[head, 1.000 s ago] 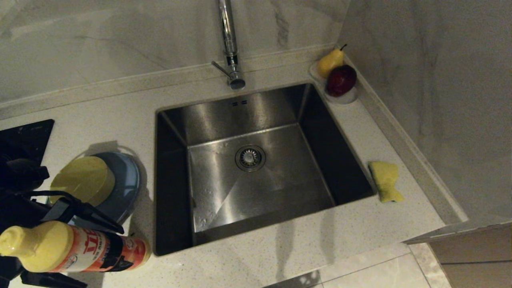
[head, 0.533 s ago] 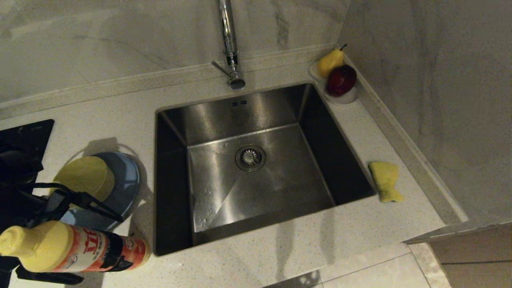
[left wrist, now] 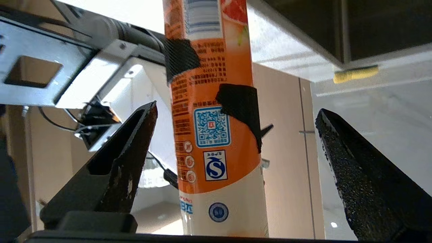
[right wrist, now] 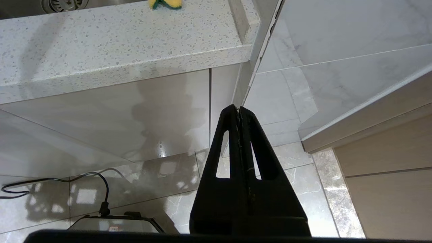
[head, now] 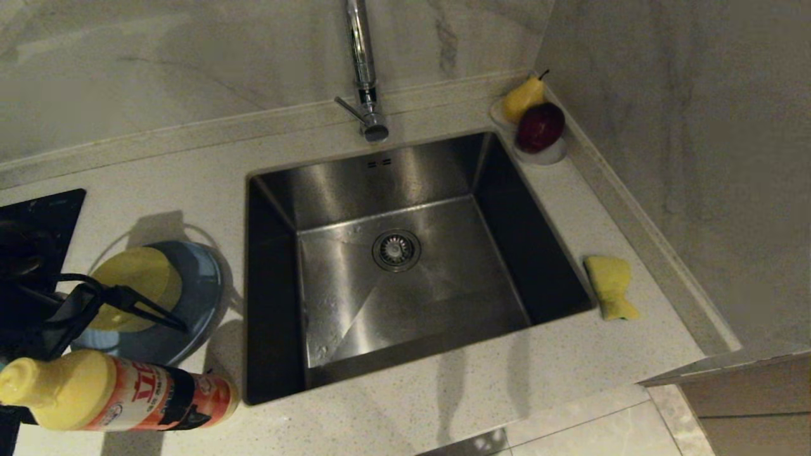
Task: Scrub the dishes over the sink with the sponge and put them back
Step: Grab the dish soap
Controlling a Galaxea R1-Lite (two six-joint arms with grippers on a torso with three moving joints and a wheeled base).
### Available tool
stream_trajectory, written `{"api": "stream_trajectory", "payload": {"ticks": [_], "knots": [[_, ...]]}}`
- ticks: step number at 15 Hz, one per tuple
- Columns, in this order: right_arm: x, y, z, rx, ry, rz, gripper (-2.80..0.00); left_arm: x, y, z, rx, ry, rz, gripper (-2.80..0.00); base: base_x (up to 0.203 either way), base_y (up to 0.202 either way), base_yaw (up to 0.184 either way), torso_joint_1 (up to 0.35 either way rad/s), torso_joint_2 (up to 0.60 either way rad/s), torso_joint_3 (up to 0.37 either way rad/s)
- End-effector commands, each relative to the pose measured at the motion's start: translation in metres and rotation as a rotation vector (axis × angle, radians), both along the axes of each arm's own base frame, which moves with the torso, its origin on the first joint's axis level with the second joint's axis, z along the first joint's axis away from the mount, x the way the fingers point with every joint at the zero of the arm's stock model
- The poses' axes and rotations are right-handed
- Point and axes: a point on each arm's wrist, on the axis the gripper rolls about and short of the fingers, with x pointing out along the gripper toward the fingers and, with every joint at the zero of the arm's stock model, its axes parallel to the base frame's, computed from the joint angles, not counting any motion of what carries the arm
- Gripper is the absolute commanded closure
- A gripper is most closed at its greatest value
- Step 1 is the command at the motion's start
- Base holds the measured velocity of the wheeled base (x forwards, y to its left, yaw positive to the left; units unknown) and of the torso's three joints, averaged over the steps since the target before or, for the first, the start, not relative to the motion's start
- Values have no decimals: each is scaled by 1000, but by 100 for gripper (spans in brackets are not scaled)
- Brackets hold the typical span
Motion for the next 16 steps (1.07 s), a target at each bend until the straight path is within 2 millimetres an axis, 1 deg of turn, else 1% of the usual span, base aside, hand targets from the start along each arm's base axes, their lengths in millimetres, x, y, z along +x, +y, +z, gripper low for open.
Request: {"api": "stream_trajectory", "payload": {"ticks": [1,5,6,16], "knots": [[0,0,0,0,-1,0,0,2,4,2,17,3,13,-280,0,0,0,0,0,0],[0,0,0,0,-1,0,0,5,24,5,31,-3,79,-280,0,0,0,0,0,0],[0,0,0,0,-1,0,0,6,27,7,33,-8,85,-280,0,0,0,0,0,0],[0,0,0,0,-1,0,0,12,34,42,119,-146,104,-280,0,0,0,0,0,0]]}}
